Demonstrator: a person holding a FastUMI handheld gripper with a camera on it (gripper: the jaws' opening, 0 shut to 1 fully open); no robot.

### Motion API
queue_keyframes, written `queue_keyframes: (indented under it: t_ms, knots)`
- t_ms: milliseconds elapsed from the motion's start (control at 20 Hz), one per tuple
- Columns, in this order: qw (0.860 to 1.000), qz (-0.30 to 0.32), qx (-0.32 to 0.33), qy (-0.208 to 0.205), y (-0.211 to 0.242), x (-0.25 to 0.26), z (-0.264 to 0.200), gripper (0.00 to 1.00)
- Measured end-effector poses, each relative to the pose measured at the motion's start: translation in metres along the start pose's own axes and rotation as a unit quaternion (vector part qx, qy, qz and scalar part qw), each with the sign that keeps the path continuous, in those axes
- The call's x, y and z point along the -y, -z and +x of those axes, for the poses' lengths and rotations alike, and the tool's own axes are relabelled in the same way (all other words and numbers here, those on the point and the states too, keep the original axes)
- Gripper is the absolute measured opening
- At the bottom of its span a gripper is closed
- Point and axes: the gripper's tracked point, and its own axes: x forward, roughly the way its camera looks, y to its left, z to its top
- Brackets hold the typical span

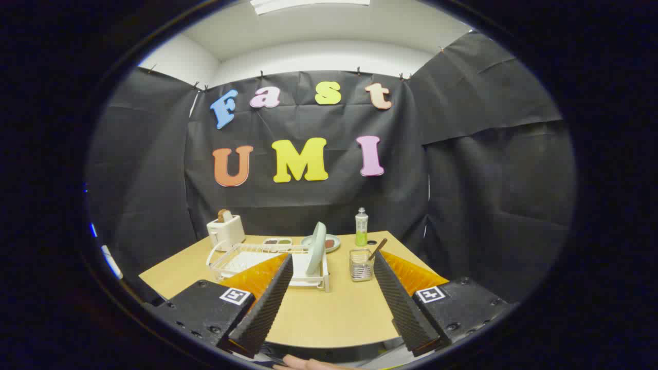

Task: Take the plate from the dish rack, then take the spoon from the basket and place it into the plate.

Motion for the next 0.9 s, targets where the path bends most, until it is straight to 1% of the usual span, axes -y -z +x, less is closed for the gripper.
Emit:
queue_keyframes:
  t_ms: [450,600,750,900]
  knots:
    - [1.0,-0.014,-0.004,-0.007,0.001,-0.003,0.004,1.0]
    - [1.0,-0.011,-0.006,-0.025,0.002,-0.01,0.003,1.0]
    - [1.0,-0.014,-0.004,-0.02,-0.001,-0.008,0.008,1.0]
    - [0.999,-0.009,-0.01,-0.034,-0.006,-0.015,0.019,1.0]
